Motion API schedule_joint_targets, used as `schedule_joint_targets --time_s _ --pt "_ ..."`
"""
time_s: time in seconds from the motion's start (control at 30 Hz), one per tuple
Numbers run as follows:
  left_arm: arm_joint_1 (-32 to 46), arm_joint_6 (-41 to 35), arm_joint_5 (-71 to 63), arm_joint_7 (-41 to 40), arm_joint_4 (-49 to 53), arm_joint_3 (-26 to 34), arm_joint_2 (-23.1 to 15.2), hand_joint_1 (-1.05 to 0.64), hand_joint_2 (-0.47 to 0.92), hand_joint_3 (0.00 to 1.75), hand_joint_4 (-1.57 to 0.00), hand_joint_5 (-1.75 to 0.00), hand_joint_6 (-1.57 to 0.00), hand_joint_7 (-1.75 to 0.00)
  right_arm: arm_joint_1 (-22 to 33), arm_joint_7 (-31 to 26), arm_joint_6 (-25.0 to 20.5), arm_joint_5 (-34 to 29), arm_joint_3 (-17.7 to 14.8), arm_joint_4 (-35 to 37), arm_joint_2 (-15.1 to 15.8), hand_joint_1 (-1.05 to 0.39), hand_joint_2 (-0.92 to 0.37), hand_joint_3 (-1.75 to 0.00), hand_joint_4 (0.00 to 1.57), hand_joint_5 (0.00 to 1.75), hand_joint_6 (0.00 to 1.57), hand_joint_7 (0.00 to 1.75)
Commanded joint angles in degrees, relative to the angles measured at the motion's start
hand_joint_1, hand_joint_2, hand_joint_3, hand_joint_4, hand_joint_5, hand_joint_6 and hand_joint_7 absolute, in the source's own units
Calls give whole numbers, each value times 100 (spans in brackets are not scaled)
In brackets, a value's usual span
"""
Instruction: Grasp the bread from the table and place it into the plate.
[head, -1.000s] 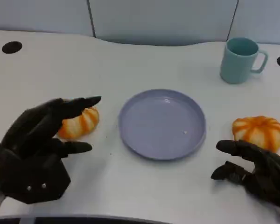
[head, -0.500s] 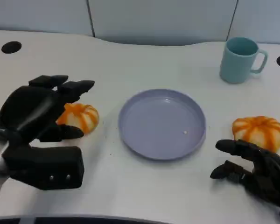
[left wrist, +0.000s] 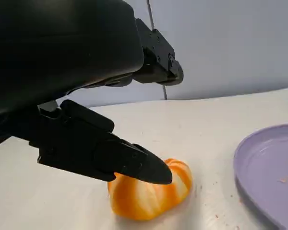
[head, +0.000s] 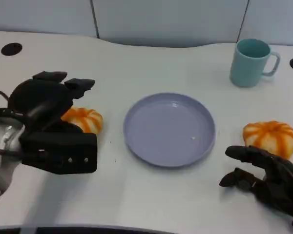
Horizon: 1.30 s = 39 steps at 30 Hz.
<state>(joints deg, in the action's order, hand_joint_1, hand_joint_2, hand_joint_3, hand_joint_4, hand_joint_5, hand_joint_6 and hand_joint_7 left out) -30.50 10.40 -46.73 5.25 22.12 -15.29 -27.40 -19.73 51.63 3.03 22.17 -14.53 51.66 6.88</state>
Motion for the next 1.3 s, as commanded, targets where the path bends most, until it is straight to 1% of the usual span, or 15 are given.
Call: schedule_joint_targets --time_s 0.03,0.23,0.37,0.57,0.63,0.7,0.87,1.0,1.23,1.3 --pt "-341 -53 -85 -78 497 -245 -61 -63 87 0 -20 -9 -30 -1 132 -46 -51 -40 21 37 24 -34 -92 -17 67 111 88 33" --pt "-574 -235 -81 -16 777 -499 -12 -66 88 0 -22 -9 -30 0 148 -41 -35 -31 23 13 16 -34 -92 -16 66 112 88 33" --pt "-1061 -324 138 305 1641 -651 235 -63 86 0 -20 -8 -29 0 162 -103 -60 -45 28 -7 19 -34 -92 -16 65 112 87 33" --pt "-1521 -298 248 270 2536 -844 421 -59 84 0 -18 -6 -28 0 213 -124 -173 0 28 -124 7 -33 -92 -16 65 113 87 33" --pt "-1720 -326 275 260 2923 -915 538 -58 84 0 -17 -5 -27 0 195 -58 -73 -7 18 -44 13 -33 -92 -17 64 112 88 33" --pt "-1833 -312 303 228 3149 -966 592 -57 84 0 -17 -5 -27 0 184 -27 -21 -10 13 1 16 -33 -92 -18 64 112 88 33" --pt "-1926 -249 350 158 3338 -1030 609 -57 84 0 -17 -4 -27 0 174 -15 3 -10 10 30 17 -33 -92 -18 65 112 88 33" --pt "-2359 -373 158 -211 4227 -1302 958 -58 83 0 -13 -2 -27 0 181 -39 -99 9 -6 13 32 -33 -92 -17 66 112 88 33" --pt "-2570 -275 182 -511 4762 -1513 1106 -60 82 0 -15 -3 -28 -1 218 -58 -95 0 3 -37 27 -33 -92 -17 67 112 89 33" --pt "-2589 -269 203 -555 4856 -1548 1160 -60 82 0 -14 -2 -28 0 236 -41 -97 -1 10 -55 31 -33 -92 -17 67 112 89 33"
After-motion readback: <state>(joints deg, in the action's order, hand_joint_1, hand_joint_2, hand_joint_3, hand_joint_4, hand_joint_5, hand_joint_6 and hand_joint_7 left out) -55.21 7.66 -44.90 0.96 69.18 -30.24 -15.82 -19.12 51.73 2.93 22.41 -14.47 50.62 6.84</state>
